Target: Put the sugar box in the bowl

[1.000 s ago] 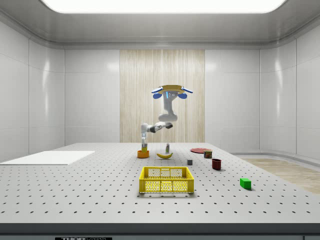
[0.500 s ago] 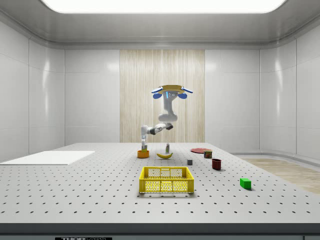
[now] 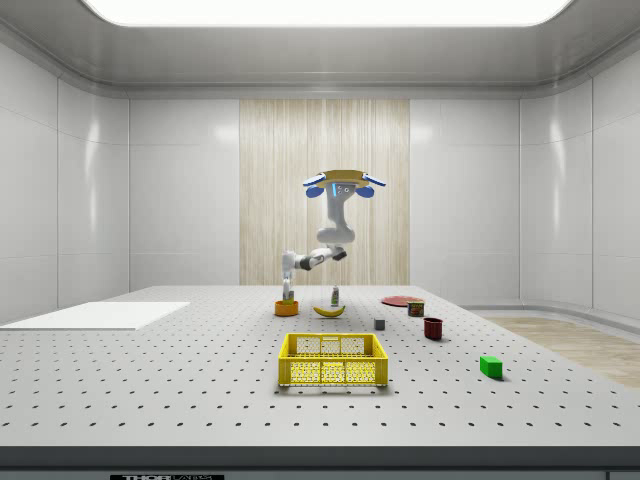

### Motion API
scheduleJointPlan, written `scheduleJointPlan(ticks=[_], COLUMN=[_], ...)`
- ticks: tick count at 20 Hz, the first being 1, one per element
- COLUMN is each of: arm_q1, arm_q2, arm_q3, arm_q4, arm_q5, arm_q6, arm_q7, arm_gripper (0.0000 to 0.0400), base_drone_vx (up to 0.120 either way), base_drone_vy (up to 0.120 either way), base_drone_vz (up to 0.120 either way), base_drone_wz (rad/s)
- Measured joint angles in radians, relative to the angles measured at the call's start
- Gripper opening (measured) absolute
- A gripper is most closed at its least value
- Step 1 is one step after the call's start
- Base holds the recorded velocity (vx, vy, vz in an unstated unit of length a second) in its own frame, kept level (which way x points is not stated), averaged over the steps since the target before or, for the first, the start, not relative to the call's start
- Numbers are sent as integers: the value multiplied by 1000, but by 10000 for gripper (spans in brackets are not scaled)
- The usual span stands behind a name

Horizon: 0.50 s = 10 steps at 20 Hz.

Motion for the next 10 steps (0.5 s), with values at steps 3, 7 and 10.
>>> scheduleJointPlan(ticks=[3,7,10], arm_q1=[9,24,36], arm_q2=[3,4,5], arm_q3=[14,52,90], arm_q4=[-11,-36,-57], arm_q5=[13,48,83], arm_q6=[-14,-42,-66], arm_q7=[-5,-8,-8], arm_gripper=[393,397,400], base_drone_vx=[0,0,0], base_drone_vy=[0,0,0], base_drone_vz=[0,0,0], base_drone_wz=[0,0,0])
